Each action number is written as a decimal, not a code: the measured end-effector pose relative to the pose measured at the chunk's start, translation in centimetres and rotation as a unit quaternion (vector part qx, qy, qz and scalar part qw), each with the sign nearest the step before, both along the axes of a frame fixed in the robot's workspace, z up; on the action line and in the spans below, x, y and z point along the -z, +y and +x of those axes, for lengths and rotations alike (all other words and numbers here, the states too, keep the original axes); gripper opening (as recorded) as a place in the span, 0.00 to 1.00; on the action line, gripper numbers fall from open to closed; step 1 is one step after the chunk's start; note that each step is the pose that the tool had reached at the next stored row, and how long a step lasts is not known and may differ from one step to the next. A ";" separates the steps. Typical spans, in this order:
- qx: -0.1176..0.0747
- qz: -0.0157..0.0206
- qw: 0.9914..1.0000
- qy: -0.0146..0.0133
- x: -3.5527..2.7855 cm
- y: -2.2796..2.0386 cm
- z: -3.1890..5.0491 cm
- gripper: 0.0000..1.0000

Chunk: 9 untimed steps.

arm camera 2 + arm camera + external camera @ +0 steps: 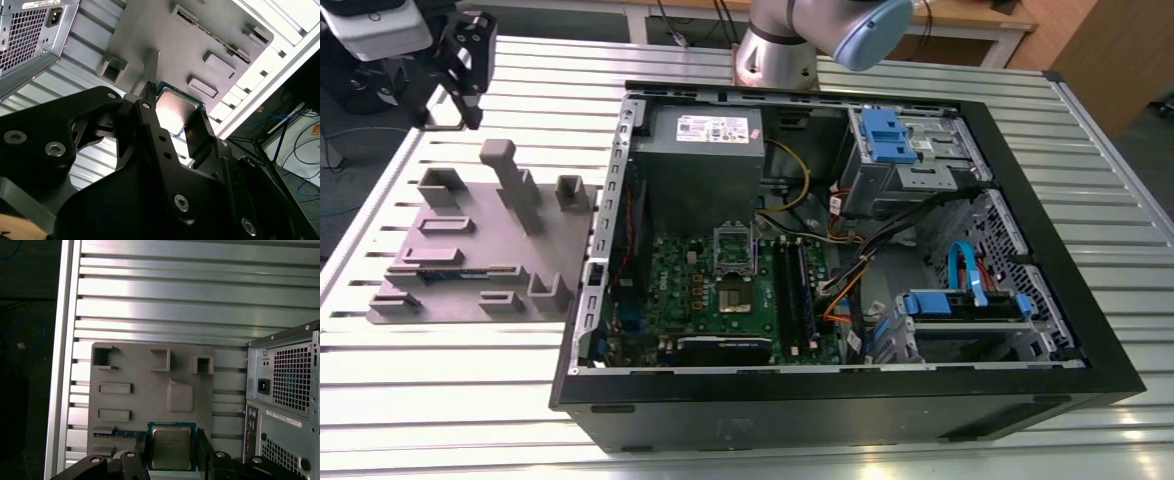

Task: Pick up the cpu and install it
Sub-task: 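Pick up the cpu and move it towards the insertion slot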

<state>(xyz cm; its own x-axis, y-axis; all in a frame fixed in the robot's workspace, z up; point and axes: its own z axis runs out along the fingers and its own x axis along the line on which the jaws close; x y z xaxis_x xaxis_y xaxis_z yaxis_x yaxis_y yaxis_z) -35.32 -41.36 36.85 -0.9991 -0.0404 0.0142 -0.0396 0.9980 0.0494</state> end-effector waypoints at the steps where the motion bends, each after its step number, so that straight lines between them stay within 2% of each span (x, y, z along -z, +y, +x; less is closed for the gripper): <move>1: 0.000 0.000 1.000 0.000 0.00 0.00 0.02 0.47; 9: 0.000 0.000 1.000 0.000 0.00 0.00 0.30 0.47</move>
